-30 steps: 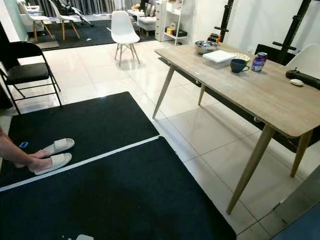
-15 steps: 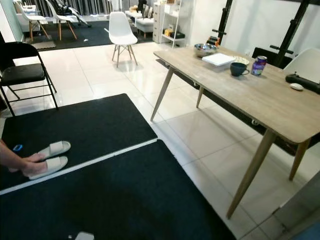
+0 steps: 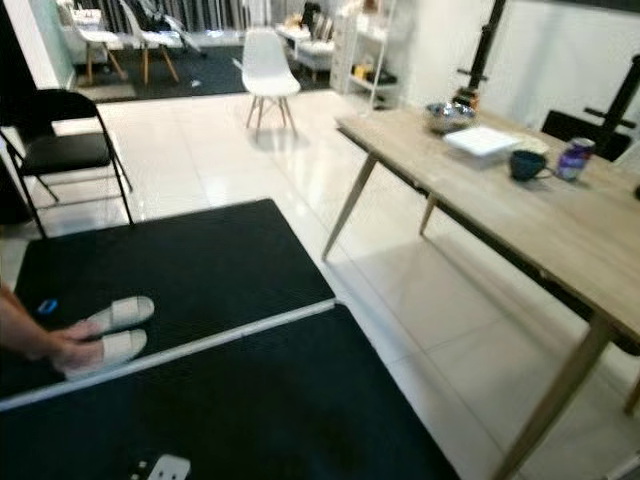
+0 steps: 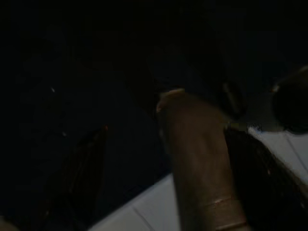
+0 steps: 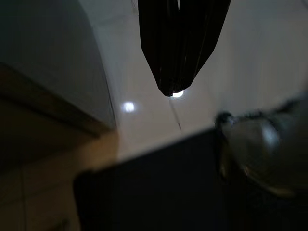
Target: Restocking fridge
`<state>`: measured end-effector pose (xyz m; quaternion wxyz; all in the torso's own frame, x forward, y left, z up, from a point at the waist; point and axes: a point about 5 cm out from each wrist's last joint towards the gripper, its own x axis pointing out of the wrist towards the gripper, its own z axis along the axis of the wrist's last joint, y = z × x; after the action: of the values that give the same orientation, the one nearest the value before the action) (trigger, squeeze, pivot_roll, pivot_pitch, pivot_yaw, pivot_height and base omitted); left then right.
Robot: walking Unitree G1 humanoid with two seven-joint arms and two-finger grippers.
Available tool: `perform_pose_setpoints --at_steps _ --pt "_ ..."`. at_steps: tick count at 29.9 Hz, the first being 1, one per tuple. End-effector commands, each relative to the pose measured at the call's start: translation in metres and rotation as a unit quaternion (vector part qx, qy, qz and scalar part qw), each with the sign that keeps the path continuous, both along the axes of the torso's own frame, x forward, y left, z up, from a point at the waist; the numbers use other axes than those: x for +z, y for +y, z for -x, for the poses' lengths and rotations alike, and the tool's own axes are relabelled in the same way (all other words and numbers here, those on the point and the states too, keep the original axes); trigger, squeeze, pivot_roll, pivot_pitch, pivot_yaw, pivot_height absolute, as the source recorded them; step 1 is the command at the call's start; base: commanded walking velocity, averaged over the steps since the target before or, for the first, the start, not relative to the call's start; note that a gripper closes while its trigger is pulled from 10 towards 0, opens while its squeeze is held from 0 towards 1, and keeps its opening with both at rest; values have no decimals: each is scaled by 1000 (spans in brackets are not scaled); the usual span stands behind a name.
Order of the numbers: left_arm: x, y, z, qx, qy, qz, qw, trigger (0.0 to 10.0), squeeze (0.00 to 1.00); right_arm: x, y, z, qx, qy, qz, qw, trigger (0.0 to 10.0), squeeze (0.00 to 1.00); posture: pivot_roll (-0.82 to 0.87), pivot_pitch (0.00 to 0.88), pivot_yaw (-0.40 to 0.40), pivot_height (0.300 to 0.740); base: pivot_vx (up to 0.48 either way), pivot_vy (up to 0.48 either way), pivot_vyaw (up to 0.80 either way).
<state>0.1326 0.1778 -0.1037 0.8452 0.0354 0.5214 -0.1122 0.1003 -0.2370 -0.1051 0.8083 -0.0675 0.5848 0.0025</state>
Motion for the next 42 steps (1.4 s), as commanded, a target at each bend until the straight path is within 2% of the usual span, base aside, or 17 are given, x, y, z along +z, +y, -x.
perform_pose_setpoints --at_steps 1,27,42 --pt "-4 -2 10 -4 25 1 1000 10000 0 -1 -7 9 -3 14 8 1000 10000 0 -64 0 -26 740 442 0 0" --pt "-4 -2 10 -7 25 0 1000 10000 0 -2 -7 14 16 34 25 999 10000 0 -61 0 -26 740 456 0 0" --pt "-3 1 9 -7 23 -2 1000 10000 0 -3 -5 16 11 40 25 999 10000 0 -55 0 -18 740 464 0 -800"
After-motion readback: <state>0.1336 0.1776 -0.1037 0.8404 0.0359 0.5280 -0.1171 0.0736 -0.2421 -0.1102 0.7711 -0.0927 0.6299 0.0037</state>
